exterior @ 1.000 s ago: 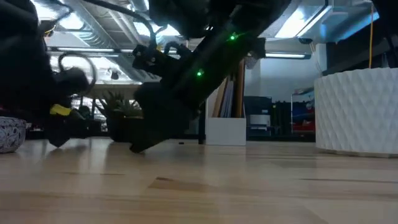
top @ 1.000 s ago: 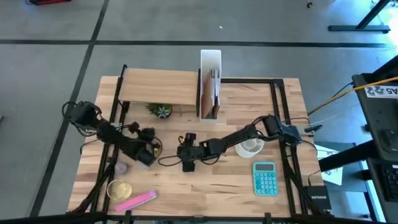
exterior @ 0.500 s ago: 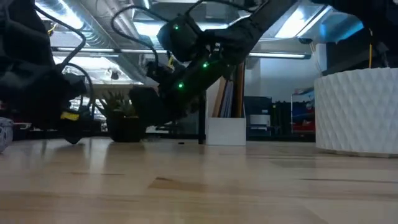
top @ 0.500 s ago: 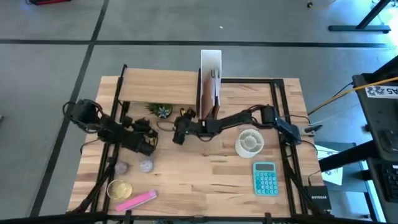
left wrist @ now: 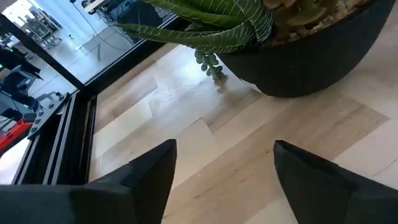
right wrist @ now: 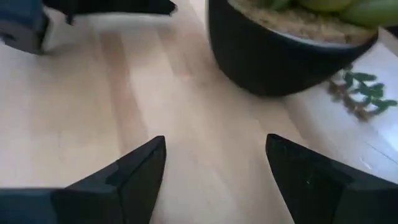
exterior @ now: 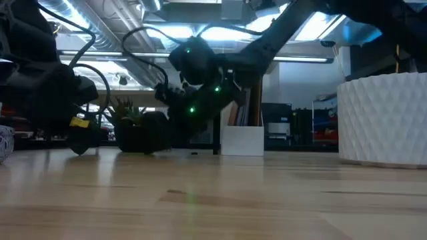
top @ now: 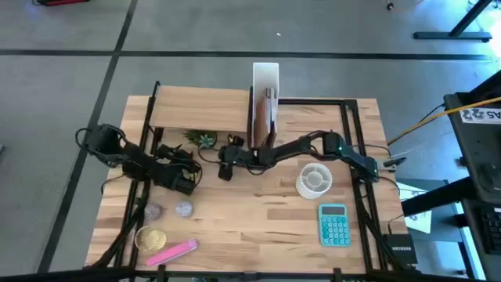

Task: Stock shelves
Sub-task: Remove the plant pot from under the shelf

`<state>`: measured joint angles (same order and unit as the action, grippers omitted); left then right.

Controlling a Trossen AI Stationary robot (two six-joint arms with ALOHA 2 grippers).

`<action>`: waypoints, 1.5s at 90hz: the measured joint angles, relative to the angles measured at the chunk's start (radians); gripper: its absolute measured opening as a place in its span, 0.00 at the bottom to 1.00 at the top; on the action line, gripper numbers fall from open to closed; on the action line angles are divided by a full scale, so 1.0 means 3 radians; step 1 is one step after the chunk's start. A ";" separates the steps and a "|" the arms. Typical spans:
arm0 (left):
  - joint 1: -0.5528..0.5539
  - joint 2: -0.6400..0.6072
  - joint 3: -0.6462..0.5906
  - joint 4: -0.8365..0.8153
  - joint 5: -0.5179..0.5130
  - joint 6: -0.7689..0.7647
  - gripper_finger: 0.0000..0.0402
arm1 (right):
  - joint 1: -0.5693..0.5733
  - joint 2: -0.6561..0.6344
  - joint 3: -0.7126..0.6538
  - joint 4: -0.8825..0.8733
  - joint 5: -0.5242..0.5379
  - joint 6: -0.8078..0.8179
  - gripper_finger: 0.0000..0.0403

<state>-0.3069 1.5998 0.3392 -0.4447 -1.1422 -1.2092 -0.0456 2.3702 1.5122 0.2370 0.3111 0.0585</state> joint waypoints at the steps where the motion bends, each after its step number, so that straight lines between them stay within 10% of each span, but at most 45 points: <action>1: 0.0000 -0.0002 0.0000 0.0022 -0.0005 0.0018 0.63 | 0.0001 0.0006 0.0001 0.0011 0.0007 0.0002 0.66; 42: 0.0239 0.0001 0.0000 0.0377 -0.0279 0.0779 0.65 | -0.0202 0.0037 0.0002 0.0291 0.0155 -0.0054 0.96; 82: 0.0750 0.0002 -0.0004 0.0690 -0.0422 0.1298 0.65 | -0.0375 0.0037 0.0002 0.0612 -0.0558 -0.0476 0.93; 135: 0.0262 -0.0093 0.0026 0.1468 -0.0011 0.2408 0.60 | -0.0379 0.0018 0.0015 0.0131 -0.0846 -0.0833 0.91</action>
<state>-0.2282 1.5720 0.3470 -0.0044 -1.1455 -0.4868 -0.1593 2.3755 1.5166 0.2763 0.0574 -0.1914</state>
